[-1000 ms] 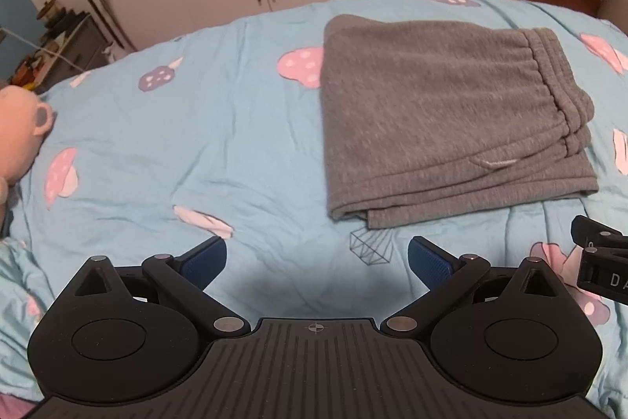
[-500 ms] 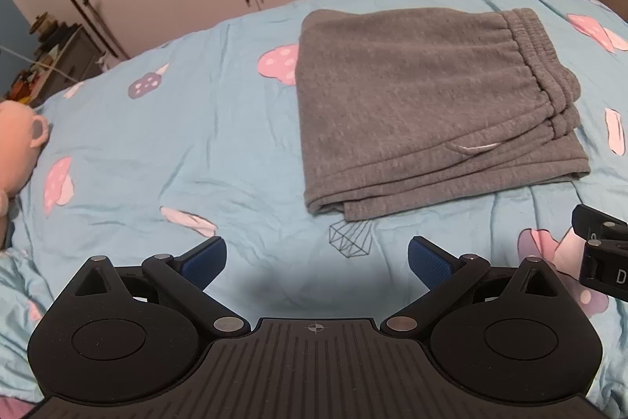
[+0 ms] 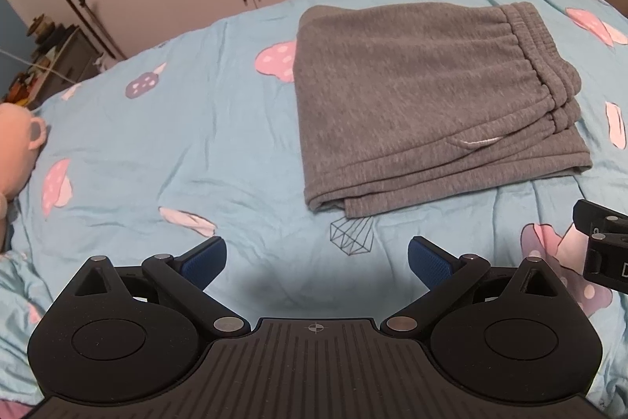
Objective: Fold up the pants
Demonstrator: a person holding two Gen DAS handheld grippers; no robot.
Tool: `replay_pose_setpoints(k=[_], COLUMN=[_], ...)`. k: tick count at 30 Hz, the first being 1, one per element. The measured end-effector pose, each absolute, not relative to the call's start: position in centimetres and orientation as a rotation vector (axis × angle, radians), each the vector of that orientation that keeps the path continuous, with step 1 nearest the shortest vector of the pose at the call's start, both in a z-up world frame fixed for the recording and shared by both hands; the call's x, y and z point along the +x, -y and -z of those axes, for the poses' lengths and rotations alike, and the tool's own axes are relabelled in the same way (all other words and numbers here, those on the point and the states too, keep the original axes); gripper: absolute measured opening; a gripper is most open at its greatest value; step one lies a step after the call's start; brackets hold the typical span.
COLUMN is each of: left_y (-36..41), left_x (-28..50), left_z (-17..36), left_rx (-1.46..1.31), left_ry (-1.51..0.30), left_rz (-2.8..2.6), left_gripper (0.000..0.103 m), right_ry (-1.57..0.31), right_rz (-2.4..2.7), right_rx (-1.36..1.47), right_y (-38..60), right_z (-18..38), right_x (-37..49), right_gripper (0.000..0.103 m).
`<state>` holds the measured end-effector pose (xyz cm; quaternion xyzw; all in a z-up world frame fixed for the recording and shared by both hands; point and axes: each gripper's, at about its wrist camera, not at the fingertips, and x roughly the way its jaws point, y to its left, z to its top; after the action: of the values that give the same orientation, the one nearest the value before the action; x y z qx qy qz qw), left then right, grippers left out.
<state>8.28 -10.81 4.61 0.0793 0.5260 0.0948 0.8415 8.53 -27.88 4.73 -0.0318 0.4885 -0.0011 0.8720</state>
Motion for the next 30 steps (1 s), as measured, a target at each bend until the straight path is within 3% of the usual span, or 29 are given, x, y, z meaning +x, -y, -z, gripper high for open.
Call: replay_pose_setpoints(k=[30], left_y=[10.75], left_x=[8.25], left_z=[-4.33], left_rx=[0.169], left_ry=[-1.121], left_rz=[-0.186], left_gripper=[0.102], right_ry=[-1.028], right_rz=[-0.011], right_rx=[-0.051], right_y=[27.94], right_z=[-4.54], right_x=[8.51], right_gripper=[0.098])
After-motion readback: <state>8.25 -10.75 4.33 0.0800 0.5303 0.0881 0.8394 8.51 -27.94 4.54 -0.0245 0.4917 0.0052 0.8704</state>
